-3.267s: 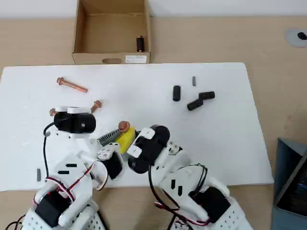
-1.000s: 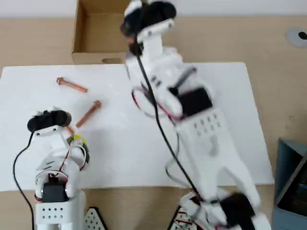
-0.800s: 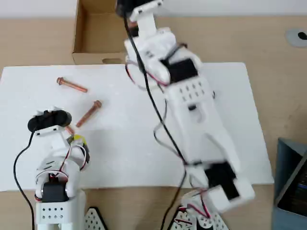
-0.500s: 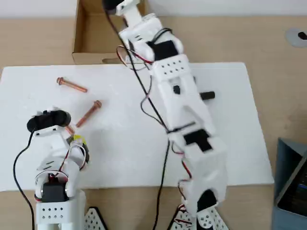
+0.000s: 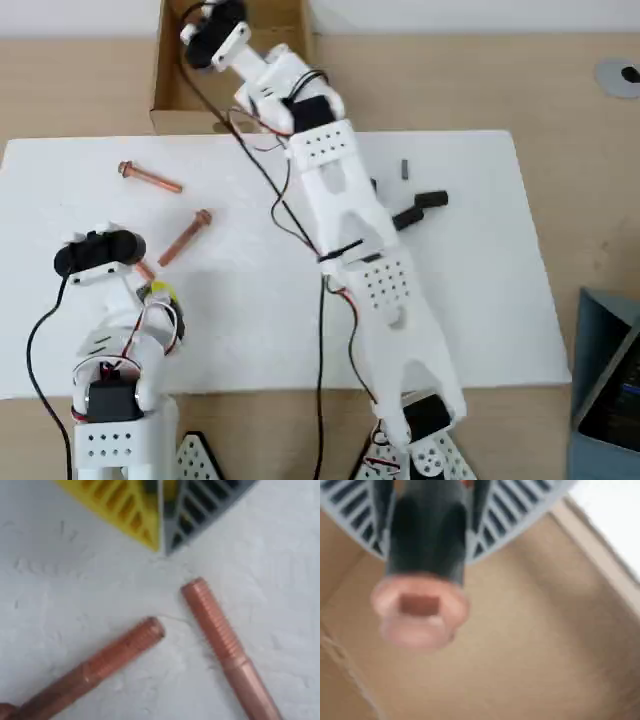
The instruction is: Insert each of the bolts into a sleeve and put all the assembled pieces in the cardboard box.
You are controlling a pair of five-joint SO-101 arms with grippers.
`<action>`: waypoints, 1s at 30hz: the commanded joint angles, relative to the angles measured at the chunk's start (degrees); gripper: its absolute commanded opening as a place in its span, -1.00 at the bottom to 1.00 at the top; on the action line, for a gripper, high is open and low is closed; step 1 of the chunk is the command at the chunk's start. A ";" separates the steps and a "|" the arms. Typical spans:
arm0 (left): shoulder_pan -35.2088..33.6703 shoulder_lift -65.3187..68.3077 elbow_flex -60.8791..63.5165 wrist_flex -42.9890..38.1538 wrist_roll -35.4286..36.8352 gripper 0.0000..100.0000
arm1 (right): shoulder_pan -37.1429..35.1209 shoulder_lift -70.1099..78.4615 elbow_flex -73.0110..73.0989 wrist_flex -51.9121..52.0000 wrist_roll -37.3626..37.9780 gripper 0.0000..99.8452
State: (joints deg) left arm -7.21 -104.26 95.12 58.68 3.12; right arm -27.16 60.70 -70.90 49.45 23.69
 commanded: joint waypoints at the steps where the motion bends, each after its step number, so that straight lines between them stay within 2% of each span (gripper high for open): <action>1: -0.53 -0.22 -0.35 0.00 0.18 -1.00 | -1.80 0.66 -8.31 1.14 1.05 -0.91; 5: -0.44 -0.22 -0.35 0.00 0.09 -1.00 | -2.42 1.89 -10.07 4.40 0.97 -0.69; 15: -0.44 -0.22 -0.35 0.00 0.09 -1.00 | -2.68 1.80 -12.09 5.10 0.79 -0.69; 19: -0.44 -0.22 -0.35 0.00 0.09 -1.00 | -2.68 1.71 -17.98 10.64 0.79 -0.69; 22: -0.44 -0.22 -0.35 0.00 0.09 -1.00 | -2.33 2.07 -23.96 16.79 0.79 -0.75; 27: -0.44 -0.22 -0.35 0.00 0.09 -1.00 | -1.10 -1.80 -24.66 21.80 0.79 -0.99; 30: -0.44 -0.22 -0.35 0.00 0.09 -1.00 | -0.31 -4.26 -24.57 23.74 0.70 -0.98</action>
State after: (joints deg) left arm -7.21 -104.26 95.12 58.68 3.12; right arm -29.10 63.08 -92.70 71.87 24.31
